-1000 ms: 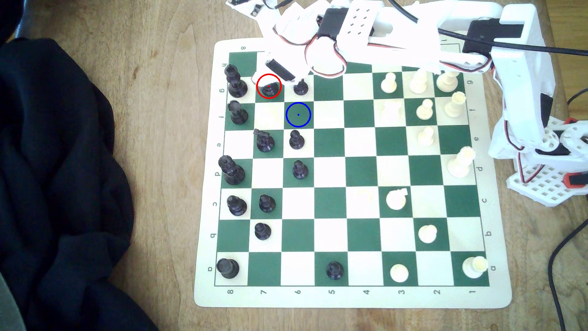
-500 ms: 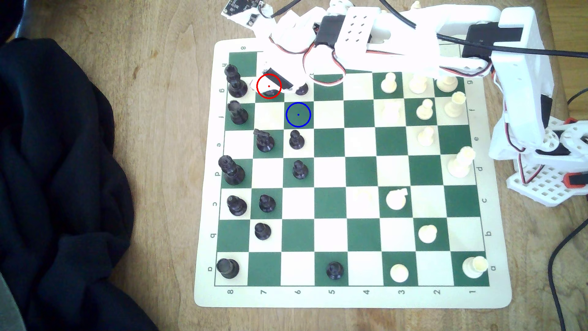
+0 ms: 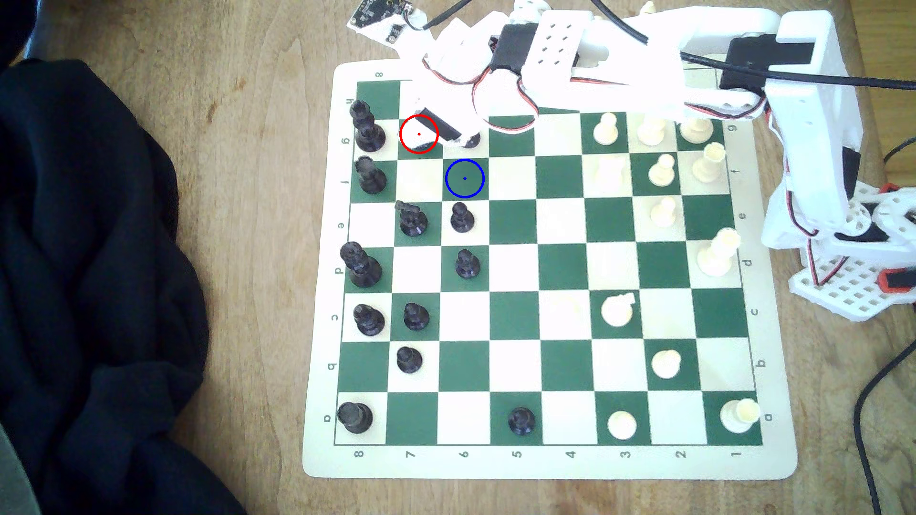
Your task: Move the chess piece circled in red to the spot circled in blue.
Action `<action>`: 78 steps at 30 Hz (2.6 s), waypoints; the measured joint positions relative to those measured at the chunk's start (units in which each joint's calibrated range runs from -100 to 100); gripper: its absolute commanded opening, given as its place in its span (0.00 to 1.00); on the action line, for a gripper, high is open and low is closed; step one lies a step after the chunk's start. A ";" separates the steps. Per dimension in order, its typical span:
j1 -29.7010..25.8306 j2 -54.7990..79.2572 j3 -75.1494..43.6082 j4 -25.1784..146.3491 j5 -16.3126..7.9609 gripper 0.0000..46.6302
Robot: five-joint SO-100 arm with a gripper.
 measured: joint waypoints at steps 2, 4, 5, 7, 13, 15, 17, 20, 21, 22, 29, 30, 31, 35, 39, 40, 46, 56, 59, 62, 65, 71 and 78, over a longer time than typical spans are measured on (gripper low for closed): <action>0.00 0.00 0.00 0.00 0.00 0.18; 0.00 0.00 0.00 0.00 0.00 0.11; 0.00 0.00 0.00 0.00 0.00 0.01; -0.44 0.00 0.00 0.00 0.00 0.01; -0.66 0.00 0.00 0.00 0.00 0.01; -0.66 0.00 0.00 0.00 0.39 0.01; -0.29 0.00 0.00 0.24 0.73 0.01; 0.74 -2.43 0.09 2.63 0.73 0.01; 0.96 -3.44 0.09 3.19 0.73 0.01; 1.11 -4.78 0.45 3.67 0.73 0.01; -1.18 -21.95 21.78 0.24 0.88 0.01; -1.47 -23.04 24.04 -0.32 0.93 0.01; -1.70 -23.96 25.85 -1.12 0.93 0.01; -3.17 -27.40 35.07 -5.66 0.93 0.01; -4.20 -27.82 37.14 -8.84 0.93 0.01; -4.35 -27.82 37.14 -9.48 0.93 0.01; -4.35 -27.57 37.14 -11.55 0.93 0.01; -5.16 -25.47 37.14 -12.27 0.49 0.01; -5.16 -24.63 37.14 -12.99 0.49 0.01; -5.16 -23.54 37.14 -13.78 0.49 0.01; -5.16 -23.29 37.14 -13.86 0.49 0.01; -5.16 -23.29 37.14 -13.86 1.07 0.02; -5.16 -21.78 37.05 -12.99 1.66 0.16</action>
